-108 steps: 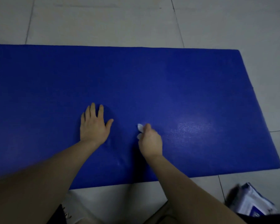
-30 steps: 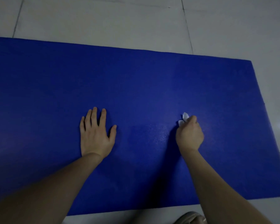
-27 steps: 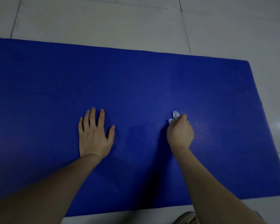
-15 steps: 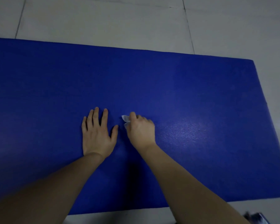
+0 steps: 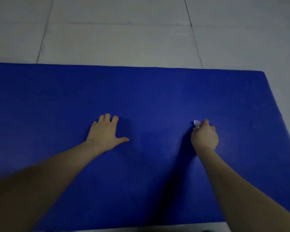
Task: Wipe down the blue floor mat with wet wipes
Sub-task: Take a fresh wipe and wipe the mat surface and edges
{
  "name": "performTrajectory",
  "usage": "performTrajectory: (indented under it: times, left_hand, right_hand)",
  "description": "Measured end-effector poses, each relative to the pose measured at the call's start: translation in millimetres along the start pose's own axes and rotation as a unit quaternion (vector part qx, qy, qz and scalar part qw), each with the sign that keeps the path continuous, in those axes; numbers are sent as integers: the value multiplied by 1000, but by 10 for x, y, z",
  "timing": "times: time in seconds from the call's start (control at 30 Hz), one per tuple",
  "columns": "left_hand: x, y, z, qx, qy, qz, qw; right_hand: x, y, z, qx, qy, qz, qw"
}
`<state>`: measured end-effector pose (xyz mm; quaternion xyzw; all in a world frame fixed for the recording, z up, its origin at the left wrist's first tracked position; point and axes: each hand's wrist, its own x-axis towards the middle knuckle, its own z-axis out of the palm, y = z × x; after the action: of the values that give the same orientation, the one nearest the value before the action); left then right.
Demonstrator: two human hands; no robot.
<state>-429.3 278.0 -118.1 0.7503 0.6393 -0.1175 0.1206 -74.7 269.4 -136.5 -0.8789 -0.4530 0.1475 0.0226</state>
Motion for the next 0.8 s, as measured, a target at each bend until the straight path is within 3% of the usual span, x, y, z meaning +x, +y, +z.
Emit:
performTrajectory:
  times: [0.13,0.3,0.47,0.57,0.8]
  left_hand:
    - [208,39,-234,47,-53,-6,997]
    - [406,152,-327,22,-186,-91,978]
    - [503,247,-350,52,-221,-93,969]
    - [511,296,-356,84,-223,-87,967]
    - [491,325,-404,89,-216,-85,969]
  right_hand:
    - [-262,-511,137,37,-1,-63,997]
    - [-729,-1121,399,34,-35,-212,976]
    - [-845,-1224,455,41,-76,-311,947]
    - [-513,-1002,377,60,-51,-273,959]
    - [311,28,-30,132,20,-39,990]
